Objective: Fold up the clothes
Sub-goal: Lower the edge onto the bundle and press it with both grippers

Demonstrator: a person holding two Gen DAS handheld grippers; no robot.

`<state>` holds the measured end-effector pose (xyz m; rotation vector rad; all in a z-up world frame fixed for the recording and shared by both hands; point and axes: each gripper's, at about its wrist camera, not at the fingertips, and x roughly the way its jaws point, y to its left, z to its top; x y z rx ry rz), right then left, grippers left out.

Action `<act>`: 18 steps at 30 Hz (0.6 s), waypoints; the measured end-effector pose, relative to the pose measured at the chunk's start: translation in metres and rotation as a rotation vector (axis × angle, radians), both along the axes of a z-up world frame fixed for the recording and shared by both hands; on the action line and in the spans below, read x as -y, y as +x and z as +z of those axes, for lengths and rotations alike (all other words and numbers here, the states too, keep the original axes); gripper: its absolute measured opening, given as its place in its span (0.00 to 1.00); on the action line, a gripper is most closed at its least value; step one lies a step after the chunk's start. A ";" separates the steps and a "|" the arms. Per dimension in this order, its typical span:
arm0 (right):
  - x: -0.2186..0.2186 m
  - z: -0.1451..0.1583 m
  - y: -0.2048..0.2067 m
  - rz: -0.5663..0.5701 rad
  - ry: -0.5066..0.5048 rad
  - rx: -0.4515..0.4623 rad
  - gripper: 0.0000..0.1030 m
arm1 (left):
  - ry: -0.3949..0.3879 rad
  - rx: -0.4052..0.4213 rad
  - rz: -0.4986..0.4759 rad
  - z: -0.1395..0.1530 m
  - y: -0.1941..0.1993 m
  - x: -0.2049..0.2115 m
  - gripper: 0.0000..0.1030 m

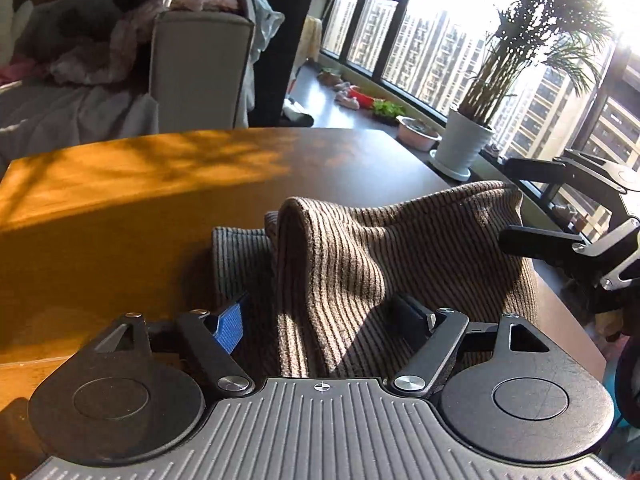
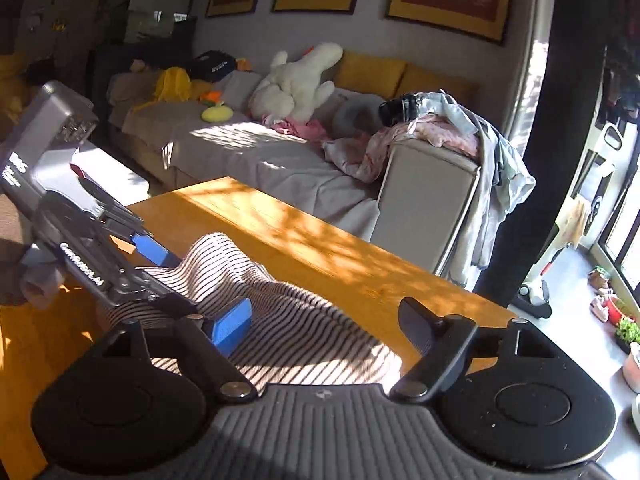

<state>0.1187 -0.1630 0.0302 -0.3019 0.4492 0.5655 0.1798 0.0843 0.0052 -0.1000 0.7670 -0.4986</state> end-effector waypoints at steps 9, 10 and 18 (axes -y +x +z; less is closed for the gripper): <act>0.026 -0.016 0.012 -0.047 0.300 -0.164 0.22 | -0.062 -0.031 0.014 -0.004 0.002 -0.014 0.81; 0.024 -0.008 0.017 -0.034 0.314 -0.142 0.20 | -0.070 -0.027 0.021 -0.002 0.002 -0.017 0.83; 0.012 -0.055 0.098 -0.199 0.256 -0.247 0.25 | -0.065 0.054 0.047 0.020 -0.001 -0.032 0.89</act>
